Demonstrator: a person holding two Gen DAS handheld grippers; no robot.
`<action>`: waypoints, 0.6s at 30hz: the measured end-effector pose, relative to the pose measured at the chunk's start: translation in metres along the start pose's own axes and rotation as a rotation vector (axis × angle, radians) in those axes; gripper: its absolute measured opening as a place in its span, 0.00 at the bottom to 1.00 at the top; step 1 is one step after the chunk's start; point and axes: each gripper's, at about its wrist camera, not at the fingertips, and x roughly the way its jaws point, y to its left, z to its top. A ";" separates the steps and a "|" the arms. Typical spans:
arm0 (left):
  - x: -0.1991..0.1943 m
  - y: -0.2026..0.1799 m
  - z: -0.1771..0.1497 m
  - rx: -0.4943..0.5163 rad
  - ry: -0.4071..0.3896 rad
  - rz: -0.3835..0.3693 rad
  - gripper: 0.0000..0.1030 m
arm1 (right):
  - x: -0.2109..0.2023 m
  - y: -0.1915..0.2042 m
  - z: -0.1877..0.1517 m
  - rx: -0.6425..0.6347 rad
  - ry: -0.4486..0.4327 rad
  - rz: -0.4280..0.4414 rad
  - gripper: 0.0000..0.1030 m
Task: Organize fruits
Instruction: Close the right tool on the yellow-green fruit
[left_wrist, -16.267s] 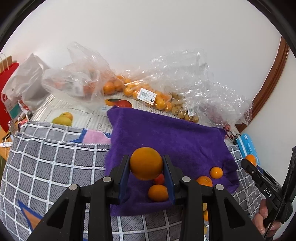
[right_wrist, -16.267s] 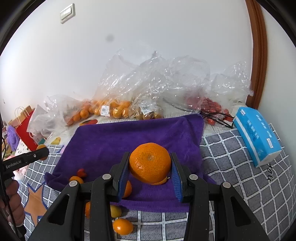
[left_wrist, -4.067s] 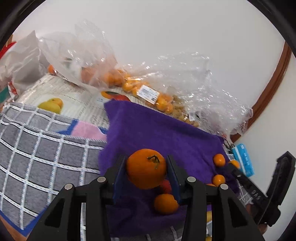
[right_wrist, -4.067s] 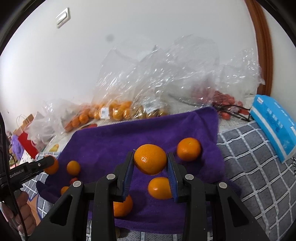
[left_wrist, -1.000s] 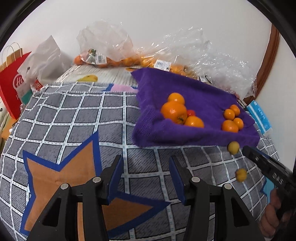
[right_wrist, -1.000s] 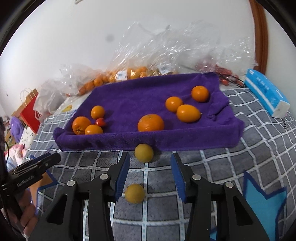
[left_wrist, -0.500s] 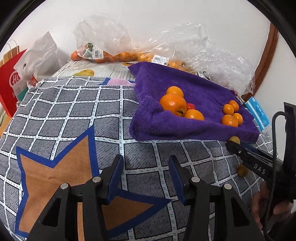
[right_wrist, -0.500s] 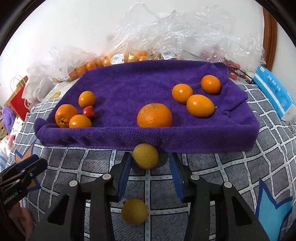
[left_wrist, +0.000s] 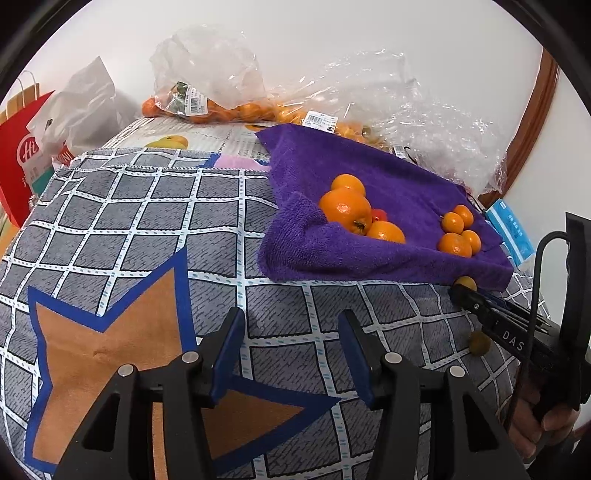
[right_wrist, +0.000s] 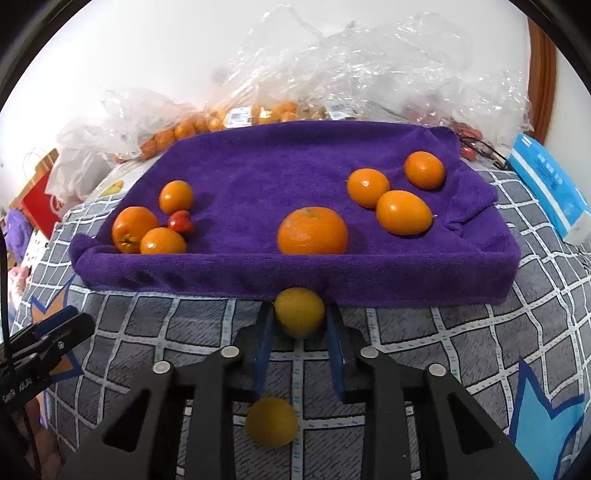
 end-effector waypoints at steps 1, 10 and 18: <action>0.000 0.000 0.000 0.002 0.001 -0.002 0.49 | -0.002 0.001 0.000 -0.004 -0.006 -0.002 0.26; -0.002 0.004 0.000 -0.018 -0.005 -0.034 0.49 | -0.025 -0.006 -0.004 0.000 -0.051 0.005 0.26; -0.009 -0.008 -0.004 0.004 0.052 -0.039 0.49 | -0.053 -0.031 -0.004 0.033 -0.112 -0.005 0.26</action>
